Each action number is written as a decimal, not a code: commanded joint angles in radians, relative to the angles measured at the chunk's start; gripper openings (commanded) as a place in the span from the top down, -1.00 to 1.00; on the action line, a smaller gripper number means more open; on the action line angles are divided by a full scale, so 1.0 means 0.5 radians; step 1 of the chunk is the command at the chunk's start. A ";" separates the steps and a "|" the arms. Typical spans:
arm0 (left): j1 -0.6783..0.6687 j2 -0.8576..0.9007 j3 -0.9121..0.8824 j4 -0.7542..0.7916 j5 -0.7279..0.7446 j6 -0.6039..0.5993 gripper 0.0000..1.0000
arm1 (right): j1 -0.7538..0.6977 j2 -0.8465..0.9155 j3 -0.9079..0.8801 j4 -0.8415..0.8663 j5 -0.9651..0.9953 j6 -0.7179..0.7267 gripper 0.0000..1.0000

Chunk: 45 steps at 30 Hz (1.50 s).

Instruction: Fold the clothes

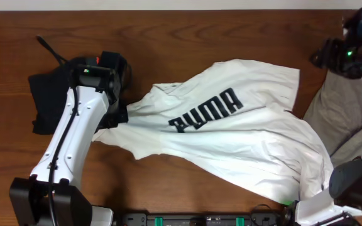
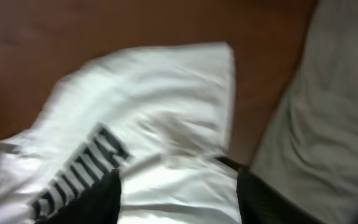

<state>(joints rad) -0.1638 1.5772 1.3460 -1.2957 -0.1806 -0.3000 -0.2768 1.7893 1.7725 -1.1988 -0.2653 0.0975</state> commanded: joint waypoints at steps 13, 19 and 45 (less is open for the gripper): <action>0.008 -0.024 0.027 -0.063 -0.083 -0.070 0.88 | -0.031 0.608 -0.631 0.336 0.548 0.419 0.98; 0.008 -0.024 0.027 -0.063 -0.083 -0.070 0.88 | -0.138 0.664 -0.745 0.323 1.285 0.563 0.98; 0.007 -0.070 0.092 -0.071 -0.082 -0.053 0.69 | -0.732 0.536 -0.104 0.124 -0.521 -0.228 0.57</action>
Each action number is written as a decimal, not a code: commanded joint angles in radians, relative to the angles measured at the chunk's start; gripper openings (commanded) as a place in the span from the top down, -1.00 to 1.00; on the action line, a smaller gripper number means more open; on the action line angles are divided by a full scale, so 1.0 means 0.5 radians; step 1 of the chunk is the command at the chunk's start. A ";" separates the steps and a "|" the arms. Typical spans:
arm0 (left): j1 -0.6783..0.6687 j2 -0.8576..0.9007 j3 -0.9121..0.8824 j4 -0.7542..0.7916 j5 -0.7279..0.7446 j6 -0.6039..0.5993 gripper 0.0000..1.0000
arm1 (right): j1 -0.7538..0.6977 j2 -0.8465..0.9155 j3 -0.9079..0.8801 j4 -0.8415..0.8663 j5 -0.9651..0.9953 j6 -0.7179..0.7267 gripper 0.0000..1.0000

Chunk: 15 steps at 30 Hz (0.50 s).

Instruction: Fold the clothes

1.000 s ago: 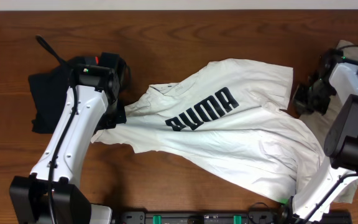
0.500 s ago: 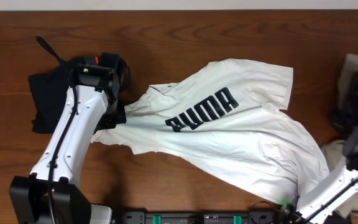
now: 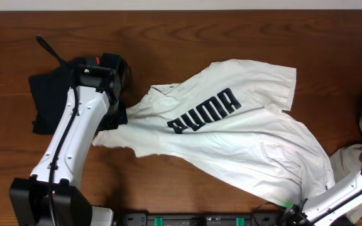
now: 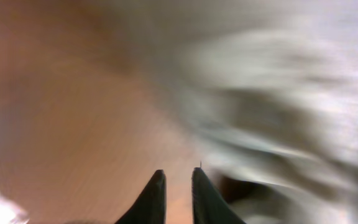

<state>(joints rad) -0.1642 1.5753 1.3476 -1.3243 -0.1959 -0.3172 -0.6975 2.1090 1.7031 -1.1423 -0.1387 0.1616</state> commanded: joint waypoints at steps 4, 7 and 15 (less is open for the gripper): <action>0.006 -0.175 0.187 -0.032 -0.047 -0.019 0.66 | 0.319 -0.121 0.034 0.002 -0.992 -0.402 0.41; -0.002 -0.275 0.227 -0.043 -0.025 -0.020 0.52 | 0.508 -0.121 0.033 0.005 -0.972 -0.426 0.27; -0.131 -0.377 0.227 0.304 0.594 0.372 0.37 | 1.011 -0.121 0.033 0.141 -0.613 -0.278 0.11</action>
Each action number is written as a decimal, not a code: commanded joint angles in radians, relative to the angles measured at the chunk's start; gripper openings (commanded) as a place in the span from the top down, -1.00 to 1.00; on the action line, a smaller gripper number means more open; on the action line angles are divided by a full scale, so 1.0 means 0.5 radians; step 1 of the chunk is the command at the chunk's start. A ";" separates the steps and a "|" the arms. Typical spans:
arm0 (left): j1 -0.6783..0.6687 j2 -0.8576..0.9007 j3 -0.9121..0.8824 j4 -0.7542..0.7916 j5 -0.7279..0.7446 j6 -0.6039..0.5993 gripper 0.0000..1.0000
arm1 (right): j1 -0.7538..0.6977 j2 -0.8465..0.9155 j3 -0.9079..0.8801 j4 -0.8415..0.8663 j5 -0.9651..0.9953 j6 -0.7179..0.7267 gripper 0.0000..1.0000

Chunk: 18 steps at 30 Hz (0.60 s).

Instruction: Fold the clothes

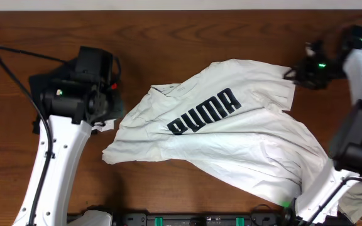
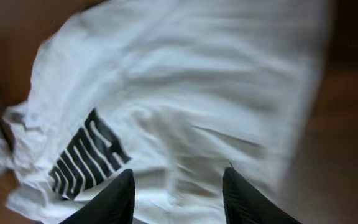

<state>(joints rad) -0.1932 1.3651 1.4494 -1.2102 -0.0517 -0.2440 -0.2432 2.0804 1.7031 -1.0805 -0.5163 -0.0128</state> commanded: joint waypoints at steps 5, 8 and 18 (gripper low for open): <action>-0.265 0.278 0.023 0.388 0.414 0.507 0.24 | 0.201 -0.066 0.034 0.052 0.181 0.174 0.02; -0.359 0.519 0.023 0.647 0.510 0.696 0.14 | 0.187 -0.092 0.034 0.031 0.131 0.172 0.01; -0.530 1.188 0.023 1.373 0.539 0.980 -0.21 | 0.180 -0.421 0.034 -0.079 0.091 0.075 -0.18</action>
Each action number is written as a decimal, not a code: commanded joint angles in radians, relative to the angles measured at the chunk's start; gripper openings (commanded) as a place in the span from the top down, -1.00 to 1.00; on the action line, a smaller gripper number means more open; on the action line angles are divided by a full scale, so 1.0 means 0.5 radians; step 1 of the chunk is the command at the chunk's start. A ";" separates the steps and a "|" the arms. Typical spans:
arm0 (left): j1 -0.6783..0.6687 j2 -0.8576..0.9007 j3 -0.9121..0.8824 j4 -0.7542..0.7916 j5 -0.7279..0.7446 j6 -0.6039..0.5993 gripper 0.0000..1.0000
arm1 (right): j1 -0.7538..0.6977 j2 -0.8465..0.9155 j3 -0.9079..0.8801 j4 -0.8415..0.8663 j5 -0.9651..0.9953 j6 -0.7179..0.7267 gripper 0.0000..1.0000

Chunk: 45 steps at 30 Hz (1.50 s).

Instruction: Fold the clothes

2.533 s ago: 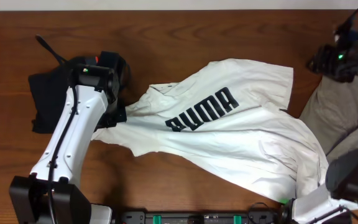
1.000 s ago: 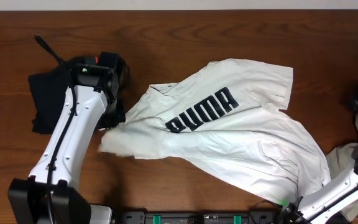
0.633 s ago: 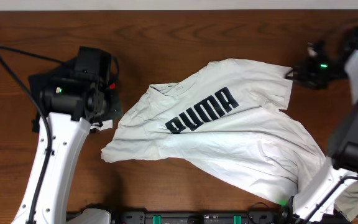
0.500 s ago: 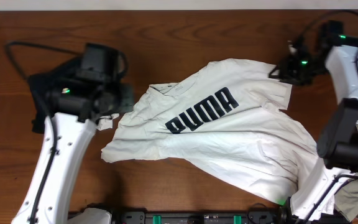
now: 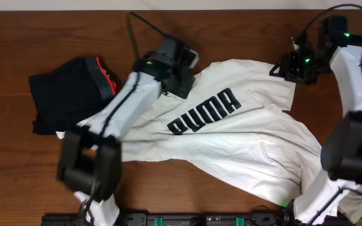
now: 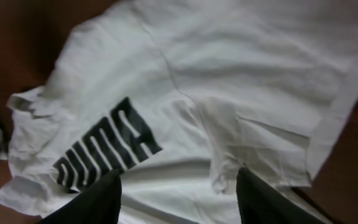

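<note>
A white T-shirt (image 5: 231,135) with a black PUMA print (image 5: 205,111) lies crumpled across the middle of the table. My left gripper (image 5: 180,70) sits at the shirt's upper left edge, near the collar; its jaws are hidden under the wrist. My right gripper (image 5: 284,69) hovers at the shirt's upper right corner. In the right wrist view the right gripper (image 6: 179,190) is open wide, its dark fingers (image 6: 101,202) apart above the white T-shirt (image 6: 229,74), holding nothing.
A black garment (image 5: 65,100) with a red trim lies at the left. A sliver of grey cloth shows at the bottom right corner. The table's wooden top (image 5: 17,169) is bare at the front left.
My left arm was over the black garment at the left and is now at the shirt's collar edge. The right gripper stays open at the shirt's upper right corner.
First my left gripper was at the shirt's left sleeve and my right was over the grey cloth at the far right. Then the right fingers were nearly together. Later the right gripper was open at the shirt's top right corner and the left arm stood off the shirt, now at its collar.
</note>
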<state>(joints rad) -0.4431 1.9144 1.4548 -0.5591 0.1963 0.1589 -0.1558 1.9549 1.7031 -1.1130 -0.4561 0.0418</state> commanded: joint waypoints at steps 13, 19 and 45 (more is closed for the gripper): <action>-0.065 0.497 0.012 0.399 0.042 0.278 0.00 | 0.018 -0.362 0.033 -0.134 0.064 -0.033 -0.25; -0.047 0.571 0.012 0.460 -0.109 0.323 0.88 | 0.024 -0.362 0.032 -0.138 0.069 -0.033 -0.25; 0.590 0.425 0.063 0.552 -0.549 -0.321 0.29 | 0.344 -0.322 -0.435 0.166 0.757 0.064 -0.54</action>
<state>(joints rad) -0.1398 2.1773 1.4727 -0.2638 -0.0822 0.0113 0.0067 1.7802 1.5471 -1.0512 -0.1761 0.0608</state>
